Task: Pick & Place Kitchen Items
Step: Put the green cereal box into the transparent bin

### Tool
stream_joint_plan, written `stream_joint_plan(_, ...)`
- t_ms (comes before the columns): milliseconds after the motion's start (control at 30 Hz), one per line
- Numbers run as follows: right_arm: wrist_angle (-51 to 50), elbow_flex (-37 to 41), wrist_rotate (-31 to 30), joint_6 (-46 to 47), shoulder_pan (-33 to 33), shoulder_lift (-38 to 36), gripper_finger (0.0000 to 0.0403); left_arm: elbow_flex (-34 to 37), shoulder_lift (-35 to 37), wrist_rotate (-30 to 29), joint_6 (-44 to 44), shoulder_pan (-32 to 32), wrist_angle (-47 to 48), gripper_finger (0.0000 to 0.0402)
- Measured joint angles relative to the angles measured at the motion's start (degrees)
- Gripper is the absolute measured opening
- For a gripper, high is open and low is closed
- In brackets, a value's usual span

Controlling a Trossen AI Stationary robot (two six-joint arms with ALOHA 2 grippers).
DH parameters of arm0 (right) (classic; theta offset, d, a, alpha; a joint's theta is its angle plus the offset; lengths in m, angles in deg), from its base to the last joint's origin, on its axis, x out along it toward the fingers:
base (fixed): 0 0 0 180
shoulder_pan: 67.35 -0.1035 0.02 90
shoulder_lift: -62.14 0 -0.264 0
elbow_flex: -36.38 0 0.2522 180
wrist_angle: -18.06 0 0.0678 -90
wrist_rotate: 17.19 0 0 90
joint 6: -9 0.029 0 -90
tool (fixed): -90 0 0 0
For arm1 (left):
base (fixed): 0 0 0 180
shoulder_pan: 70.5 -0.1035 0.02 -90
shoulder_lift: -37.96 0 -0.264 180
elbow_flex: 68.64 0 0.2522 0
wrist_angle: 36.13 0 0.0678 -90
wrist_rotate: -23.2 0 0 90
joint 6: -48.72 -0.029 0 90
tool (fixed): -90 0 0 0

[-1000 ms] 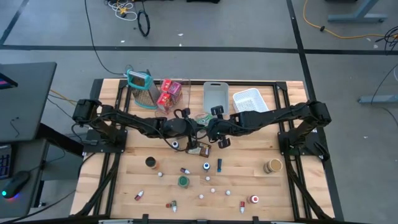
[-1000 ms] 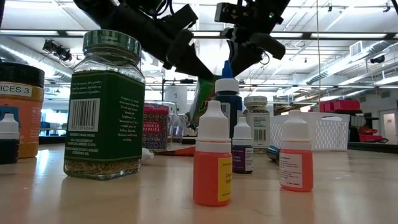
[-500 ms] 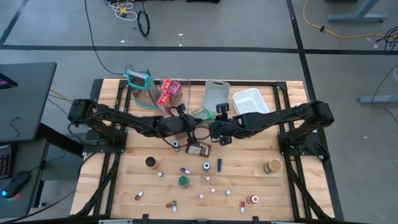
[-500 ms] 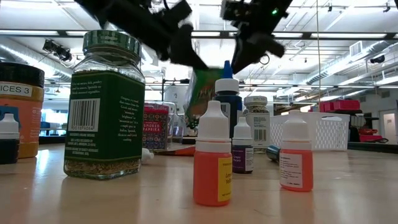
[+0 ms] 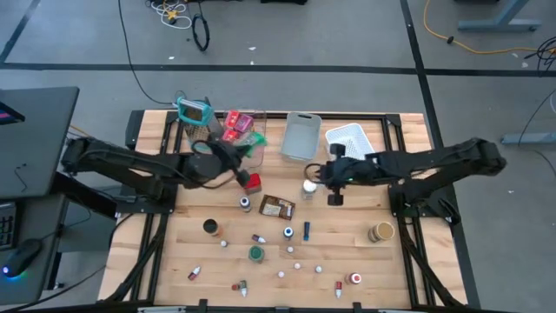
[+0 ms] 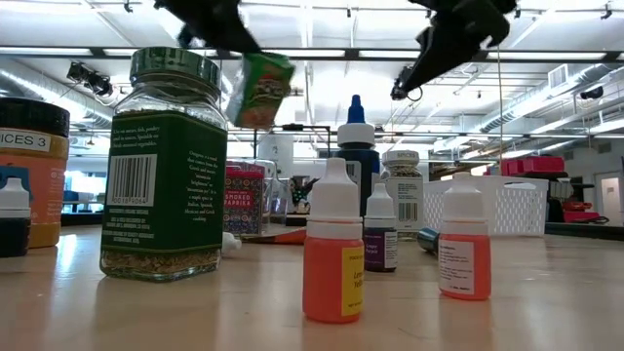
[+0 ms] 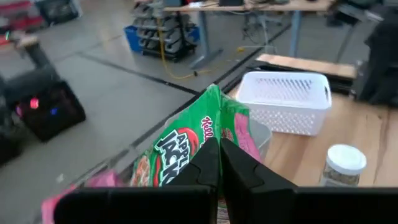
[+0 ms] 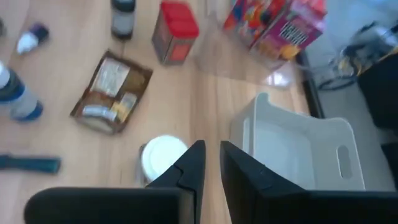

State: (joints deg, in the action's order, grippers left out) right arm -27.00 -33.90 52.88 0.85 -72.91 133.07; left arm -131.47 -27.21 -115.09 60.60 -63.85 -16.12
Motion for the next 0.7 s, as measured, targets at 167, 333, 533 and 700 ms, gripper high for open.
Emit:
stream_joint_plan(167,19.63,12.17,-0.01,-0.67,0.74,-6.28,0.0059,6.7,2.28,-3.44,10.9,-0.1,-0.77,0.0007)
stream_joint_plan(333,39.81,21.86,-0.07,-5.87,1.44,-7.65,0.0059,17.04,1.42,-1.46,19.38,-1.46,-13.87,0.0006)
stream_joint_plan(533,54.3,28.87,-0.12,-6.5,1.44,-7.38,0.0059,27.77,0.81,-0.13,25.44,-4.41,-29.18,0.0012)
stream_joint_plan(700,56.17,30.01,-0.12,-6.5,1.44,-7.36,0.0059,31.28,0.33,-0.15,25.95,-7.07,-30.32,0.0009)
